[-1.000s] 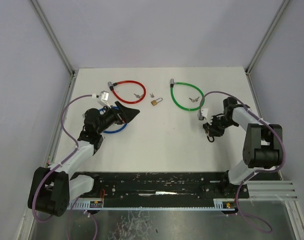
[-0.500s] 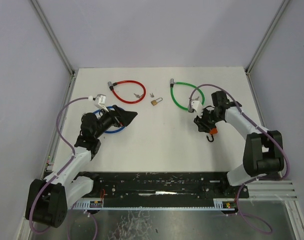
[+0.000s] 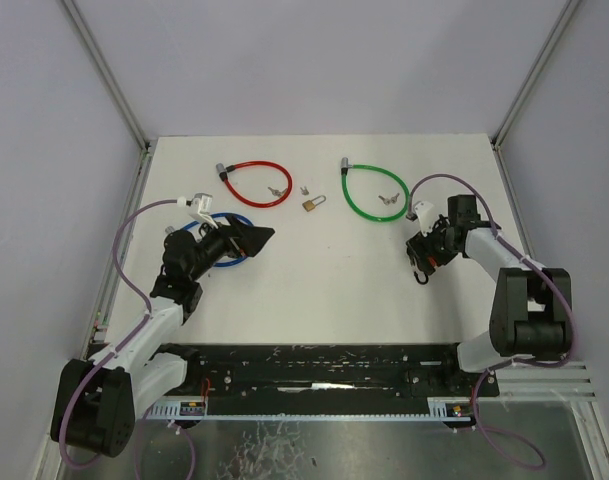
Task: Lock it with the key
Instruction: Pick up the lock from the center of the board.
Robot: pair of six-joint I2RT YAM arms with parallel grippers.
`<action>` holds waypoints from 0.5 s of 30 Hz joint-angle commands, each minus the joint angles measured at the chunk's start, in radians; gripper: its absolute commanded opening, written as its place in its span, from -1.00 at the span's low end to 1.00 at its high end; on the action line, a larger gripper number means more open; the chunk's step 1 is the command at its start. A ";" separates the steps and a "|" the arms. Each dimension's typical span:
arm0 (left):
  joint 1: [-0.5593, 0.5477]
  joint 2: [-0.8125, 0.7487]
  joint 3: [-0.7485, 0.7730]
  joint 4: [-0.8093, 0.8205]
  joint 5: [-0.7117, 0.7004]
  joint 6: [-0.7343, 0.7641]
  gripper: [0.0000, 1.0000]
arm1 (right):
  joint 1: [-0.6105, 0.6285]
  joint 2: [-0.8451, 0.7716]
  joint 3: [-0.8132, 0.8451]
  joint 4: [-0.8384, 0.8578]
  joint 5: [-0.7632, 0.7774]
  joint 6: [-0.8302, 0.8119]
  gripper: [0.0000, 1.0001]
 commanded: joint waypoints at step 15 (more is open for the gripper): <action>0.002 -0.027 -0.012 0.026 -0.022 0.033 0.97 | 0.005 0.163 0.060 0.050 0.030 0.103 -0.07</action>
